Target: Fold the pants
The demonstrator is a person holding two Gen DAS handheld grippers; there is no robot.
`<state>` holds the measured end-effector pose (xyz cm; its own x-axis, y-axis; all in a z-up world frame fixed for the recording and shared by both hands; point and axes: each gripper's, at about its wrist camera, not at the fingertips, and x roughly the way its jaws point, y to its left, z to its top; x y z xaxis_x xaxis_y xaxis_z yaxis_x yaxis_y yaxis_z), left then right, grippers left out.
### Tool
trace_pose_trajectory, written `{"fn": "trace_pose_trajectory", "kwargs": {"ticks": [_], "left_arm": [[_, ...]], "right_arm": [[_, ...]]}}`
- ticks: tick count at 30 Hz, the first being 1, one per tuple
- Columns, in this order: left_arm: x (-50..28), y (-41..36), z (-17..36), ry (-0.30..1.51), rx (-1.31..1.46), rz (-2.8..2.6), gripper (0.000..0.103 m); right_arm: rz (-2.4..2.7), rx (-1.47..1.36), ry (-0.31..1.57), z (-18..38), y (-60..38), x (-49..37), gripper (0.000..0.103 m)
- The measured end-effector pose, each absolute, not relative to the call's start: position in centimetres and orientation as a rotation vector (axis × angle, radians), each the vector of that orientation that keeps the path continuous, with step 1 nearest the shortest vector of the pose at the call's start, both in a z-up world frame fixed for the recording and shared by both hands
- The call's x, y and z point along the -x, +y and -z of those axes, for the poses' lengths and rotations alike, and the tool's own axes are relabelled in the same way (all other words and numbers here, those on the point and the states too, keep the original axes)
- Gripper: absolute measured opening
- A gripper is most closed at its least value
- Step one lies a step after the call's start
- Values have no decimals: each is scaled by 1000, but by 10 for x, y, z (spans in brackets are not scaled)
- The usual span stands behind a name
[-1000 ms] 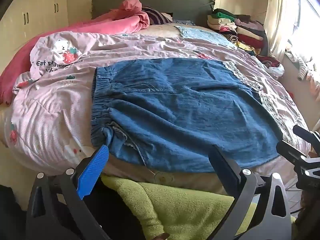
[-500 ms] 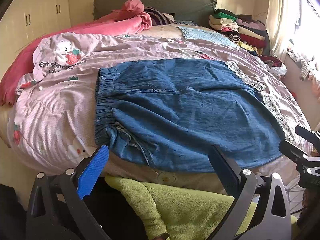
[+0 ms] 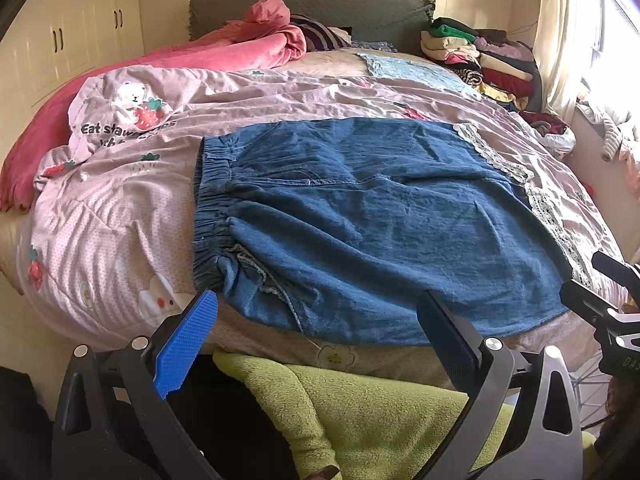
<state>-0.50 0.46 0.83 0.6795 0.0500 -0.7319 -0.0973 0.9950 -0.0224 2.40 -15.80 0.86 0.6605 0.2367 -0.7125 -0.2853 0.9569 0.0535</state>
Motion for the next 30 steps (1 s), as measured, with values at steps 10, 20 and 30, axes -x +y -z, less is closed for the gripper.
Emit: {"fn": "trace_pose_trajectory", "kwargs": {"ticks": [10, 20, 30], "left_arm": [[4, 7, -9, 819, 60, -85, 99], [4, 9, -9, 823, 63, -86, 99], [-8, 7, -3, 827, 66, -64, 99]], "right_arm": [[-294, 62, 796, -8, -160, -25, 95], [-295, 58, 801, -9, -159, -26, 95], [-272, 11, 803, -13, -186, -46, 95]]}}
